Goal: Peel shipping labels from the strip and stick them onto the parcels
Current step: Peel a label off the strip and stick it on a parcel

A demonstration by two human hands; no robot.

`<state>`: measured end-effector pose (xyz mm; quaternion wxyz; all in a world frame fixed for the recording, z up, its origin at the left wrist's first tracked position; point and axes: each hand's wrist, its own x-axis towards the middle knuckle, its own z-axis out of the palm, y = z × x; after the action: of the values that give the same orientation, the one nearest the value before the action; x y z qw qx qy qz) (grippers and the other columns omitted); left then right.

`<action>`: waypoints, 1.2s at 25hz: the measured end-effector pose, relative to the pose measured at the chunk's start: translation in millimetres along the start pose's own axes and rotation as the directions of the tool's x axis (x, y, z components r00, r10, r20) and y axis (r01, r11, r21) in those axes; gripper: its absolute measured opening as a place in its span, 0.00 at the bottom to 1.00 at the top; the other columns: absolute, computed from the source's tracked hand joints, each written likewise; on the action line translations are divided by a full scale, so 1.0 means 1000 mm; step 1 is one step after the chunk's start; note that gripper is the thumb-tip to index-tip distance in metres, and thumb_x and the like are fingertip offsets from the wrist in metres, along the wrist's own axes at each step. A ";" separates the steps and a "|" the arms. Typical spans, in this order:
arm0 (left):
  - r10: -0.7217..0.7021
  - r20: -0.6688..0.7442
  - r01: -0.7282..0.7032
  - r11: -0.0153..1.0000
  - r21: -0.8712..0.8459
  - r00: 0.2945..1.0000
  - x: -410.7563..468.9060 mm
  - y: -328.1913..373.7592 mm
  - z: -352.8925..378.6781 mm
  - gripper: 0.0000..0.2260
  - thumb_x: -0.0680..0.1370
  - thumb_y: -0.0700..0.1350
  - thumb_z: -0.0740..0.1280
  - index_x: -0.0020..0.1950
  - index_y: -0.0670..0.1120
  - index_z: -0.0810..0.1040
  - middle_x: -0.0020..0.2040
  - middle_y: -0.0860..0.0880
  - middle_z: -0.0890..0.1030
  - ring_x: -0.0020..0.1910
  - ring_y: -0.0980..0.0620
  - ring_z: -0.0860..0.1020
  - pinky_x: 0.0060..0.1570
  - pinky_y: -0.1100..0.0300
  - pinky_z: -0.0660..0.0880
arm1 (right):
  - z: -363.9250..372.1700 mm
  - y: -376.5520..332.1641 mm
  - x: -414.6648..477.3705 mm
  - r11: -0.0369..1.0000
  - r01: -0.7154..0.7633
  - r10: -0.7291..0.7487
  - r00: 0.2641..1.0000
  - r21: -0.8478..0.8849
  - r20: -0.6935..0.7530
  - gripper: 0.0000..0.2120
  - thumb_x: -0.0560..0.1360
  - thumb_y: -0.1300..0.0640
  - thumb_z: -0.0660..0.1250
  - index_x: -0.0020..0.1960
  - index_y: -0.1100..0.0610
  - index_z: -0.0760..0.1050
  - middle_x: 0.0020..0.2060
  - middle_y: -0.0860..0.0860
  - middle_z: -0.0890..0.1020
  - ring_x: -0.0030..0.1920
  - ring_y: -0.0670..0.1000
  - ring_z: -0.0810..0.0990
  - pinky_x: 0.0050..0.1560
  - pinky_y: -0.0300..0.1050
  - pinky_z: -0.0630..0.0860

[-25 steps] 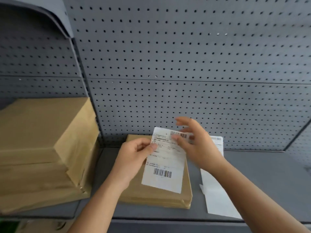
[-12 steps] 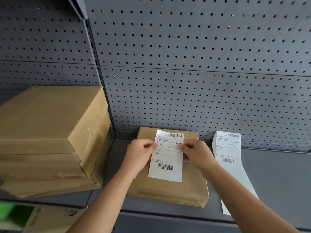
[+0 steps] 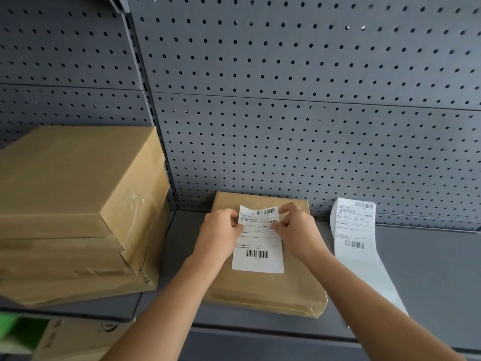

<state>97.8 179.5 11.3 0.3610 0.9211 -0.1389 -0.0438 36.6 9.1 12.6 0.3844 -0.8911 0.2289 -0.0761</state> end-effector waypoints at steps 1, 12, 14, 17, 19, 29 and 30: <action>-0.001 0.006 0.001 0.999 0.039 1.000 0.001 0.001 0.000 0.13 0.79 0.45 0.72 0.63 0.45 0.81 0.49 0.49 0.85 0.45 0.51 0.83 0.43 0.57 0.79 | 0.002 0.000 0.000 1.000 0.002 -0.002 1.000 -0.025 -0.002 0.14 0.78 0.57 0.69 0.62 0.55 0.72 0.37 0.47 0.79 0.36 0.45 0.78 0.34 0.41 0.73; 0.407 0.143 -0.432 0.847 0.309 0.902 0.001 -0.009 0.002 0.24 0.85 0.48 0.59 0.81 0.48 0.62 0.80 0.52 0.64 0.80 0.52 0.60 0.77 0.55 0.60 | 0.008 0.005 -0.006 0.812 0.301 -0.357 0.934 -0.500 -0.018 0.20 0.80 0.55 0.62 0.70 0.57 0.71 0.66 0.53 0.74 0.68 0.58 0.72 0.64 0.52 0.72; 0.412 0.254 -0.480 0.805 0.349 0.875 0.002 -0.012 0.007 0.24 0.87 0.50 0.53 0.83 0.47 0.57 0.83 0.51 0.57 0.82 0.53 0.51 0.81 0.55 0.49 | 0.017 0.005 -0.009 0.780 0.420 -0.415 0.902 -0.464 0.119 0.22 0.82 0.54 0.57 0.75 0.55 0.66 0.74 0.51 0.70 0.76 0.55 0.63 0.74 0.54 0.62; 0.356 0.340 -0.477 0.779 0.408 0.871 0.006 -0.016 0.010 0.25 0.87 0.52 0.48 0.84 0.48 0.51 0.84 0.52 0.51 0.82 0.56 0.48 0.81 0.55 0.46 | 0.029 0.007 -0.011 0.743 0.456 -0.392 0.890 -0.491 0.232 0.25 0.84 0.47 0.47 0.79 0.52 0.59 0.79 0.47 0.62 0.80 0.49 0.54 0.79 0.54 0.51; 0.336 0.333 -0.459 0.779 0.428 0.881 0.008 -0.018 0.008 0.25 0.87 0.53 0.47 0.84 0.49 0.51 0.84 0.53 0.50 0.82 0.57 0.48 0.81 0.55 0.47 | 0.029 0.009 -0.011 0.738 0.430 -0.360 0.903 -0.519 0.236 0.26 0.84 0.46 0.46 0.80 0.52 0.56 0.80 0.47 0.58 0.80 0.47 0.52 0.79 0.52 0.48; 0.265 0.289 -0.372 0.825 0.426 0.920 0.002 -0.032 -0.006 0.26 0.87 0.56 0.45 0.84 0.50 0.49 0.84 0.53 0.49 0.82 0.56 0.47 0.81 0.55 0.46 | 0.004 0.024 -0.020 0.806 0.294 -0.230 0.955 -0.515 0.185 0.29 0.84 0.42 0.45 0.81 0.53 0.51 0.81 0.46 0.52 0.80 0.45 0.47 0.80 0.50 0.41; 0.286 0.289 -0.388 0.826 0.409 0.914 -0.002 -0.028 -0.006 0.26 0.87 0.55 0.46 0.84 0.50 0.49 0.84 0.54 0.49 0.82 0.57 0.47 0.81 0.56 0.45 | 0.005 0.020 -0.023 0.806 0.320 -0.261 0.947 -0.498 0.185 0.29 0.84 0.42 0.45 0.81 0.53 0.51 0.81 0.47 0.53 0.80 0.45 0.47 0.80 0.50 0.41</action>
<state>102.8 203.7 -3.4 0.1186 0.9301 -0.3447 -0.0447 11.0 11.3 -3.9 0.1236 -0.9888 0.0807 -0.0211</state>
